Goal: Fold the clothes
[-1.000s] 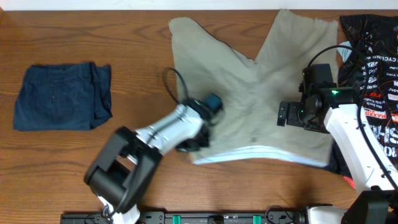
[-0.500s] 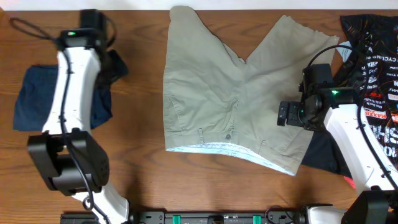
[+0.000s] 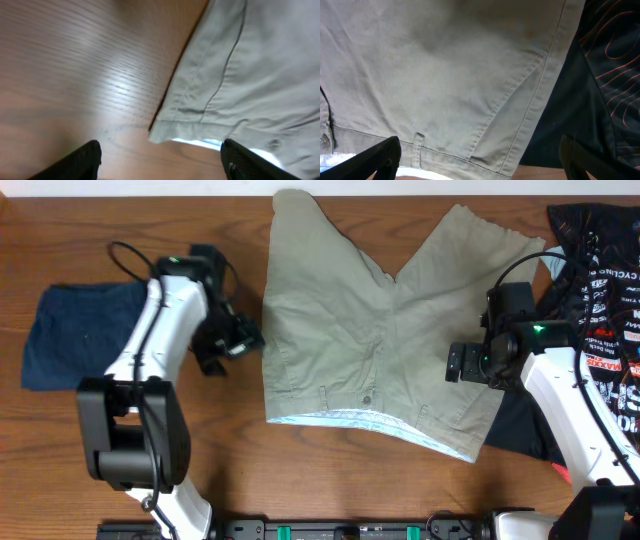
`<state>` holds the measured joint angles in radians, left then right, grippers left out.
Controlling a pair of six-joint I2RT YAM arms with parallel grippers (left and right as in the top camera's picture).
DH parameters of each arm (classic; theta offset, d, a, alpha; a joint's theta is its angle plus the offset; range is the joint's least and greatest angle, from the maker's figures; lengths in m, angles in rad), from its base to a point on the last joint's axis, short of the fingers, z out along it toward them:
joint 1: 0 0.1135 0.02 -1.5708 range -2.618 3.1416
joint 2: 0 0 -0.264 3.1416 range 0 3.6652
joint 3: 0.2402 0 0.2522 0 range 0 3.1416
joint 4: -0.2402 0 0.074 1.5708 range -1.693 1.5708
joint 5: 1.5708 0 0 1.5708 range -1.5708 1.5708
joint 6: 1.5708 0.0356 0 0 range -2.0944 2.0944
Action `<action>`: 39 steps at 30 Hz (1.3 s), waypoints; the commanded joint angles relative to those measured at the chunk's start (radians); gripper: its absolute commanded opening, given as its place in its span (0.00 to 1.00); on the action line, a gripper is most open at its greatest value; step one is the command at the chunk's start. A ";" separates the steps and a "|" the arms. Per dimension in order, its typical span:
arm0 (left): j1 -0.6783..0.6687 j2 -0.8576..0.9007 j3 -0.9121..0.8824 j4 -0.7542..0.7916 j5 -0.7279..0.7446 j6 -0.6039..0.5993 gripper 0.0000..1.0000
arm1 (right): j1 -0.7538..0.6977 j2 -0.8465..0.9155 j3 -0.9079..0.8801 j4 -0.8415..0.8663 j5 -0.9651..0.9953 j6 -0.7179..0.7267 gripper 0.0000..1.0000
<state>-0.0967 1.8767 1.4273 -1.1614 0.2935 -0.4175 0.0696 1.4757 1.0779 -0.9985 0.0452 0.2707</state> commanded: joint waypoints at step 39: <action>0.168 -0.001 0.381 0.157 -0.257 -0.029 0.98 | -0.025 -0.016 0.002 0.001 0.003 0.002 0.99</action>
<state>0.0826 1.8725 1.8149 -0.9485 -0.0013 -0.4458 0.0696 1.4746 1.0779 -1.0008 0.0448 0.2707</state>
